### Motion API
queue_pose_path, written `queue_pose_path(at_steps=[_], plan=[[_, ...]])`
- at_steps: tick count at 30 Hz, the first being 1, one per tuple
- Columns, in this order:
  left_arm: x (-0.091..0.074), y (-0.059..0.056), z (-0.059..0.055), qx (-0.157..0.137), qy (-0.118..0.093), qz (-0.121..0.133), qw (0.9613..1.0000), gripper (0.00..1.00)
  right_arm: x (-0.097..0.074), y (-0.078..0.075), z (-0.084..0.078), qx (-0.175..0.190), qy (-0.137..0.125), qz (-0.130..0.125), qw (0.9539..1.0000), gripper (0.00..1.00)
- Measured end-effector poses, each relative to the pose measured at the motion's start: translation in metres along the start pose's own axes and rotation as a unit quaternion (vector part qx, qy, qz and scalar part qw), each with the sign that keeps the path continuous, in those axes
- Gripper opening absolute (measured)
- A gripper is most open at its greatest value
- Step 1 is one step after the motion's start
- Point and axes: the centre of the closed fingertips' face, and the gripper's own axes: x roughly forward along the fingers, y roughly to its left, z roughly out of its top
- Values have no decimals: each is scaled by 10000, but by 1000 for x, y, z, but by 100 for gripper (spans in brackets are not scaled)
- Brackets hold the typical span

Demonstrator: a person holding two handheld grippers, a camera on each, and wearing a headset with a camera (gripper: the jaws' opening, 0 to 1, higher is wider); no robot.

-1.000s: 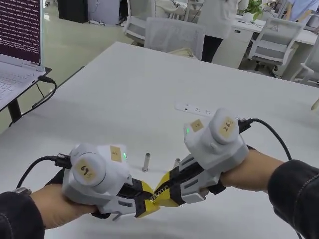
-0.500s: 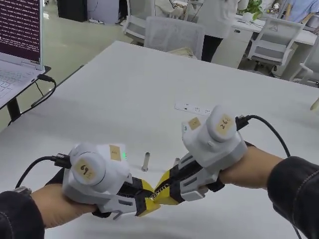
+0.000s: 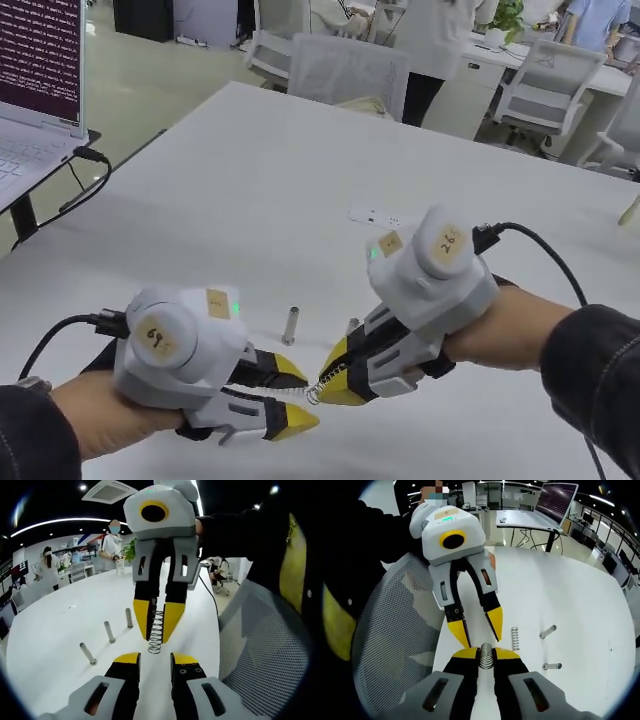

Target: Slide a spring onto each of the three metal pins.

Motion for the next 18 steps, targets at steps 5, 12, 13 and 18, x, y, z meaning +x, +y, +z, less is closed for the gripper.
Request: queue_pose_path(at_steps=[5, 12, 13, 18], plan=[[-5, 3, -3, -90, -47, 58, 9999, 27, -4, -5, -4, 57, 14, -75, 10000, 8], [-14, 10, -6, -239, -142, 258, 9993, 37, -7, -9, -5, 99, 34, -115, 9999, 8], [-15, 12, -6, -252, -172, 307, 9991, 39, -7, -10, -5, 93, 47, -129, 9999, 8], [-22, 17, -6, -297, -275, 455, 9981, 46, -10, -14, -5, 90, 77, -155, 9998, 8]])
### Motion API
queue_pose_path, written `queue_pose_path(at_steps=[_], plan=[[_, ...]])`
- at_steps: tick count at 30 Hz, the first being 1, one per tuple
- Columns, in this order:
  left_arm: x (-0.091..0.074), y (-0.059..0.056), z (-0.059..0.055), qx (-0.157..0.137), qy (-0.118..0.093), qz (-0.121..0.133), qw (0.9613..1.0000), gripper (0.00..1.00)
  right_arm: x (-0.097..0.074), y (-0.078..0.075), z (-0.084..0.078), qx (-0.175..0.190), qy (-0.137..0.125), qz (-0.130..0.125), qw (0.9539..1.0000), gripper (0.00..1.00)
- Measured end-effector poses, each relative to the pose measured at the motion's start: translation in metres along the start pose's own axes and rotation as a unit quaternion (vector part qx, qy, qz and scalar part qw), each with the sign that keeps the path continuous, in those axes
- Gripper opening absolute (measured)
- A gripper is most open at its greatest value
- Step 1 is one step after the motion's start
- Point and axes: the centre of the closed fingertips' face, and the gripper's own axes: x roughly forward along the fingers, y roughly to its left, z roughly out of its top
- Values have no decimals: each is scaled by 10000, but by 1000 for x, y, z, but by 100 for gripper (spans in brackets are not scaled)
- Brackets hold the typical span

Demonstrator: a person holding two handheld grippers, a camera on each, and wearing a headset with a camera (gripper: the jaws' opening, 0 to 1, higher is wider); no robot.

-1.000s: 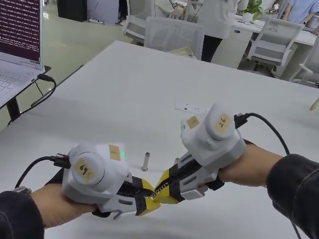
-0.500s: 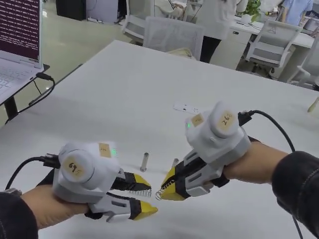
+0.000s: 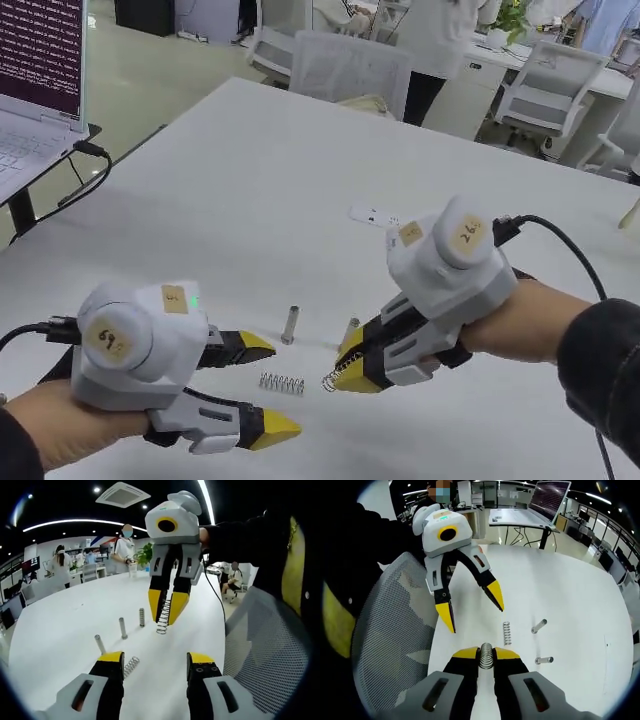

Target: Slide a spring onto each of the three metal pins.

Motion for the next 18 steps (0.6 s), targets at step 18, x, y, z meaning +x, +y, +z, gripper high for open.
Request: queue_pose_path(at_steps=[18], plan=[[-23, 10, -5, -284, -268, 483, 9981, 61, -22, -30, -2, -64, 209, -259, 9994, 8]])
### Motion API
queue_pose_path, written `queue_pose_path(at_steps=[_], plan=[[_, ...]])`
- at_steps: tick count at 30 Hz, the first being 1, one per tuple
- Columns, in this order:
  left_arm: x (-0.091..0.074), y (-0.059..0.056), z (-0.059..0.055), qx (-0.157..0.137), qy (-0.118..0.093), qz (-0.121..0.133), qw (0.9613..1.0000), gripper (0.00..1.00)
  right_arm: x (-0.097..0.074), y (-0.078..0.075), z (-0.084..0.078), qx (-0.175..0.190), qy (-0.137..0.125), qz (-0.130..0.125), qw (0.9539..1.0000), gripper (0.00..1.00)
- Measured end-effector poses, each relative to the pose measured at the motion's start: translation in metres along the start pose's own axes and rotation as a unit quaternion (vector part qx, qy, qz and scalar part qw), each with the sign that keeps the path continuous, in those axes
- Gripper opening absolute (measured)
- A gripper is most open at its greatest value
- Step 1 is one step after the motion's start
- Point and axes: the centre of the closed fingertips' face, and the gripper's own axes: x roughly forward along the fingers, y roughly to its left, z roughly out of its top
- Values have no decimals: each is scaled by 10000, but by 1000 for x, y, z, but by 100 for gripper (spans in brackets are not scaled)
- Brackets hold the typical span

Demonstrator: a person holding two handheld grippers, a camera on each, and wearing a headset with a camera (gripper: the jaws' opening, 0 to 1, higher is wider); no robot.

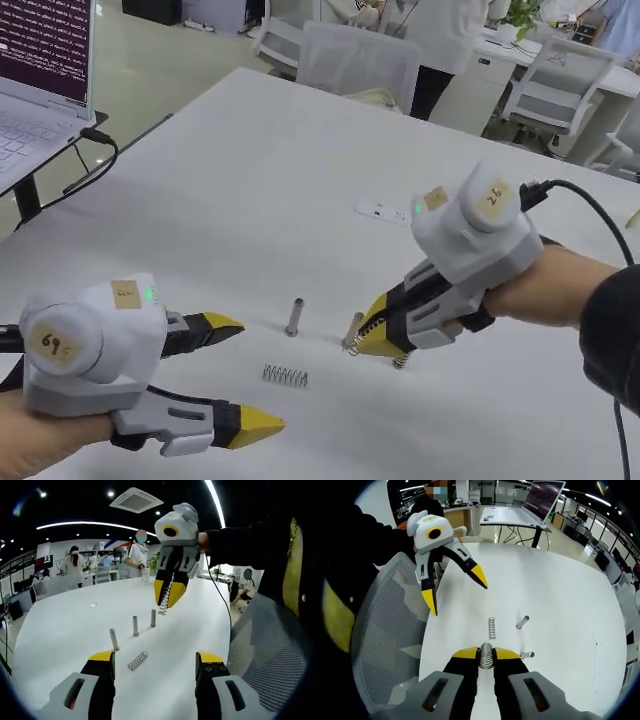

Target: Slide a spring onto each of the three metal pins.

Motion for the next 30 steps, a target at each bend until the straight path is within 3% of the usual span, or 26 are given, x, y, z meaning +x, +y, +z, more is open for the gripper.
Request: queue_pose_path(at_steps=[13, 30], plan=[[-4, -2, -6, -107, 8, 120, 9999, 61, -13, -32, 0, -172, 361, -160, 9991, 8], [-4, -4, -8, -144, 9, 147, 9998, 61, 7, -61, -14, -162, 877, -170, 9959, 8]])
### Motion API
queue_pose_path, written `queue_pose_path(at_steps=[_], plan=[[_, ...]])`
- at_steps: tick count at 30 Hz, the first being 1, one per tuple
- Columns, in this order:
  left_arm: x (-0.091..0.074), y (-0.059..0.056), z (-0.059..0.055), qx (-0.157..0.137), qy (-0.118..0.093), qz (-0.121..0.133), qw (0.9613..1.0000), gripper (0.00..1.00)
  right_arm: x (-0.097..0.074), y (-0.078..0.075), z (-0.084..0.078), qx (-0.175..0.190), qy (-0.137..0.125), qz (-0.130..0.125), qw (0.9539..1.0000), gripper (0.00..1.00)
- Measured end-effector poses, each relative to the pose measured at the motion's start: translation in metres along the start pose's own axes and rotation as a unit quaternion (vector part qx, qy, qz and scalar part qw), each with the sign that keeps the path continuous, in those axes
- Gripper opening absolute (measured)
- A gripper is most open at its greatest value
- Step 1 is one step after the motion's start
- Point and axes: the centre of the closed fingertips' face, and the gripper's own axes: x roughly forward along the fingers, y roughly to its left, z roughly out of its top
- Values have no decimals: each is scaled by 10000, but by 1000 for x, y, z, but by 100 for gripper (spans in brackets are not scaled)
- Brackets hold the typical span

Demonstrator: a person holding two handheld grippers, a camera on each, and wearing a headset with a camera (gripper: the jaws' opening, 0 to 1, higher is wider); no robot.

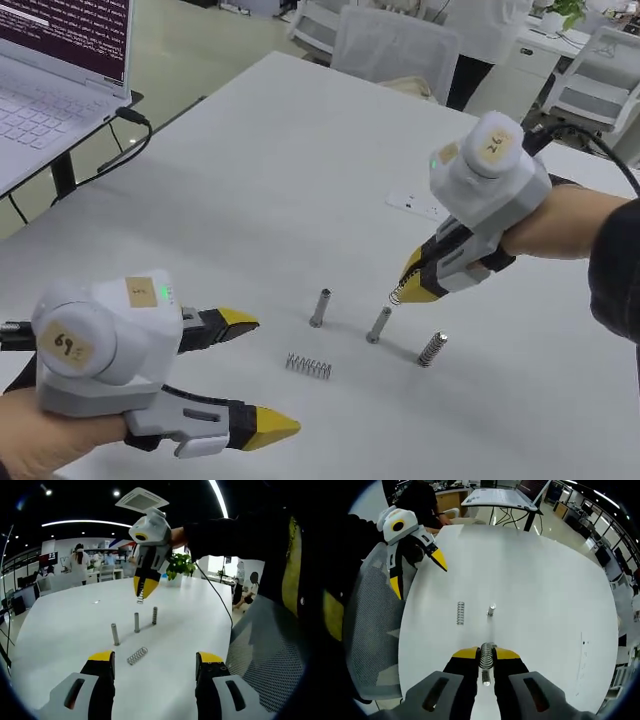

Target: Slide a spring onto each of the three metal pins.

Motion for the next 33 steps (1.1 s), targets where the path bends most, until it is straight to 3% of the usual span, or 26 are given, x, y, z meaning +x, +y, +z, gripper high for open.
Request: queue_pose_path(at_steps=[12, 33], plan=[[0, 1, 0, -23, -4, 35, 10000, 61, 18, -8, -11, -44, 301, 36, 9995, 8], [3, 3, -3, -48, 79, -10, 10000, 58, 26, -13, -15, -32, 303, 130, 9995, 8]])
